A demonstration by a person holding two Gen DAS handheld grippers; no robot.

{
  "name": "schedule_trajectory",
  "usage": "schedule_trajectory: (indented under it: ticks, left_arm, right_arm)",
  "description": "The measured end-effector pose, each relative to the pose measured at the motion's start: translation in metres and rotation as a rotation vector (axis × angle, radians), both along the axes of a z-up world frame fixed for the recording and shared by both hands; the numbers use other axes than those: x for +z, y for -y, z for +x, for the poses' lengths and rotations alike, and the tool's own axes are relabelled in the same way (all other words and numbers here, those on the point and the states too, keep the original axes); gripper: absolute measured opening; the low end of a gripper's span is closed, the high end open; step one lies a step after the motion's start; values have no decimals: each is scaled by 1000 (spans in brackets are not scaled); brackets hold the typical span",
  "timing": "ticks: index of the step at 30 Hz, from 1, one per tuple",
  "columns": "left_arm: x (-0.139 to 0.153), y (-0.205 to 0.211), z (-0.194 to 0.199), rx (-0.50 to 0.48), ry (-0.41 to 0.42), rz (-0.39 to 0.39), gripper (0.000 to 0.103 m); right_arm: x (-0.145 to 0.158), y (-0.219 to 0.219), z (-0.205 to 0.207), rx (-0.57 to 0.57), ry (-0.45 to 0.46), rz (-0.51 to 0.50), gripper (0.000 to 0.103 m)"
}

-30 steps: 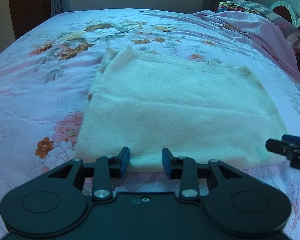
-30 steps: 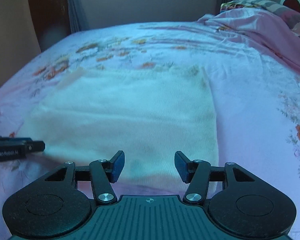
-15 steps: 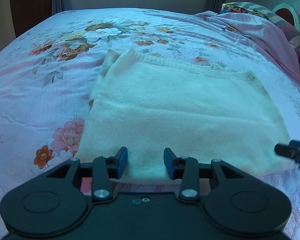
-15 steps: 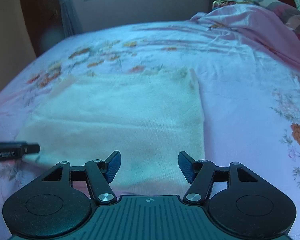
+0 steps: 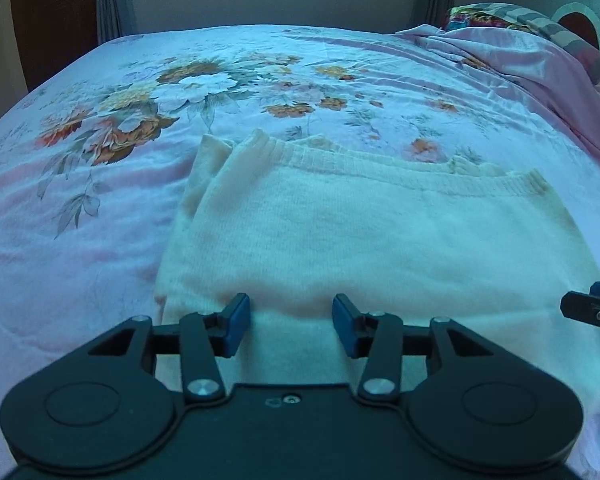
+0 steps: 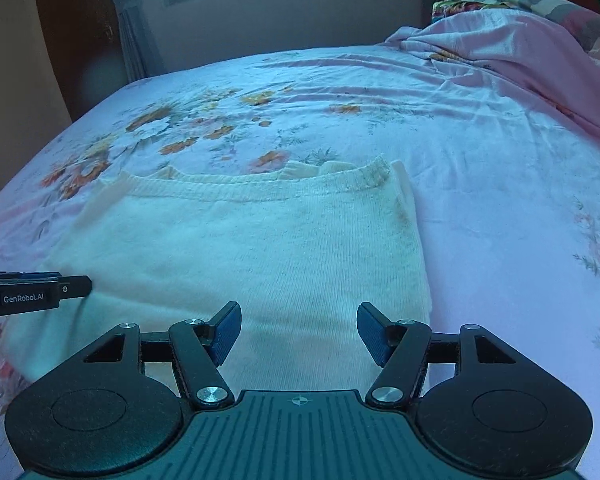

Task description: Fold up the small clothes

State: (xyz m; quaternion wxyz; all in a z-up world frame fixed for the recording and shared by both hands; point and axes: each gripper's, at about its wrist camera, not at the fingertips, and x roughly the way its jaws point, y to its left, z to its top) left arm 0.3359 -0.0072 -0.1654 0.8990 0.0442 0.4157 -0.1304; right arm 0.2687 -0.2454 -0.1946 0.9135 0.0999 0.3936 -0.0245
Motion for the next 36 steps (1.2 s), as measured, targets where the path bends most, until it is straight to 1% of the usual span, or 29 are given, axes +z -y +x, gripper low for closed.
schedule_trajectory:
  ticks: [3,6,8,13,16,18,24,26,28,32,36]
  left_arm:
    - [-5,3,13,12,6,0,47]
    - [-5,6,25,7,13,11,47]
    - [-6,9,34,-1,15,22,47]
    - [-9,14,55,8,17,20,48]
    - [-10,13,66,26,11,4,49]
    - [-11,13,74,36,8,-3,49]
    - [-13,14,87,52,-4,-6,51]
    - [-11,14,84,63,-9,-5,51]
    - [-5,15,75,50,0,8,50]
    - [0,7,48,24,17,17,51]
    - [0,-7,21,35,8,7,53]
  right_arm:
    - [-16,1,20,8,-56,-24,64]
    - [-14,2,30,16,-30,-16,64]
    - [-10,0,43,25,-9,-47,64]
    - [-28,2,82,36,-53,-74,65]
    - [-34,1,102,61,-45,-130,70]
    - [-40,4,117,64,-55,-145,76]
    - [-48,3,139,40,-73,-177,82]
    - [-45,1,139,32,-84,-185,82]
    - [-33,-2,128,27,-65,-159,82]
    - [-10,-14,91,65,4,-104,82]
    - [-5,-27,57,80,20,-58,82]
